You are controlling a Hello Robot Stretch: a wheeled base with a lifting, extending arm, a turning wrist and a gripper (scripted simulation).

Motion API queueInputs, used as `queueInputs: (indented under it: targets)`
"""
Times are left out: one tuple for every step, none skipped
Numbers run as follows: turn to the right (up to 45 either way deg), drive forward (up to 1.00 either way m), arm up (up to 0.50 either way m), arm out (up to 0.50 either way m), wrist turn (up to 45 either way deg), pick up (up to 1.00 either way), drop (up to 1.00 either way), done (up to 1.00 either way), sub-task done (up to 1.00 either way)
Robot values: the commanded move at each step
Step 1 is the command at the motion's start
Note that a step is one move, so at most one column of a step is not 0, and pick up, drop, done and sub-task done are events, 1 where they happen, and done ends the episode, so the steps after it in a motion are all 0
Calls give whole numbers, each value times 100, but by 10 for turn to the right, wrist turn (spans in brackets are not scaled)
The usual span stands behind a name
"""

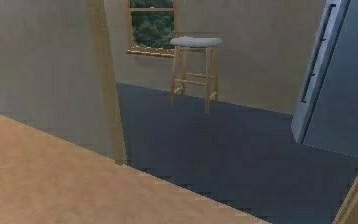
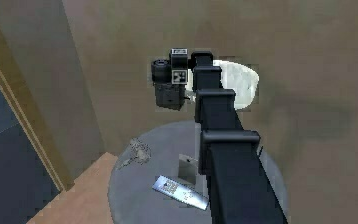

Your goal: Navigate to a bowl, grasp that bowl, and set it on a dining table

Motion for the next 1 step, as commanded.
queueInputs:
  targets:
    - [0, 0, -30, 0, 0, 0, 0, 0, 0]
